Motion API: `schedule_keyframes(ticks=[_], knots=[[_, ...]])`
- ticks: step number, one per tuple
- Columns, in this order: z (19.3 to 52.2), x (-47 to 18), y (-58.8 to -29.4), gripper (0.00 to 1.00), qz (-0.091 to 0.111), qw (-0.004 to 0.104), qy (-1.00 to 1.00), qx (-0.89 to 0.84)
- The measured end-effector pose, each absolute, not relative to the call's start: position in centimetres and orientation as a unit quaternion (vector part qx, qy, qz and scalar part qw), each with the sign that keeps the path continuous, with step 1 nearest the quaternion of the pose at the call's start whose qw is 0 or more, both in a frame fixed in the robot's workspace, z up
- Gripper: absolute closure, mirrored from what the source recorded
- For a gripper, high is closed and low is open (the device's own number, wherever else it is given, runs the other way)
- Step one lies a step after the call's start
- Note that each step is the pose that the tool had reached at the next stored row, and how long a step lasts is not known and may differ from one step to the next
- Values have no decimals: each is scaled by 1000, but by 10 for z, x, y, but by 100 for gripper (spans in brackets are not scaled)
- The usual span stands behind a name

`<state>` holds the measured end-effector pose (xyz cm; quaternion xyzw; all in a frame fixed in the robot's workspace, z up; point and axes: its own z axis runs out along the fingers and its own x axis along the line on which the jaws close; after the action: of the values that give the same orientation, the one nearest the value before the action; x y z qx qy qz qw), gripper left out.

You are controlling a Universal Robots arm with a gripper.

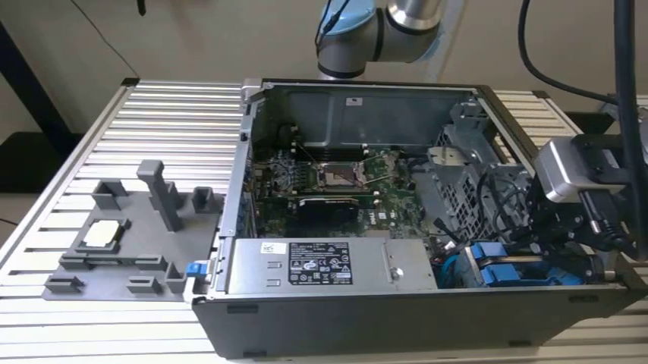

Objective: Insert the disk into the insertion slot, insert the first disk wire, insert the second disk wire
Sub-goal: 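Insert the second disk wire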

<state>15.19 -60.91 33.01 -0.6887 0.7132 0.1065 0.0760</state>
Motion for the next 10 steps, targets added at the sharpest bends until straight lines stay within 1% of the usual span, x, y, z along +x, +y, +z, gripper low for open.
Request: schedule_keyframes(ticks=[6,7,10], knots=[[329,152,-609,83,107,76,713,-689],[329,152,-609,76,107,76,713,-689],[337,152,-609,76,108,75,713,-689]])
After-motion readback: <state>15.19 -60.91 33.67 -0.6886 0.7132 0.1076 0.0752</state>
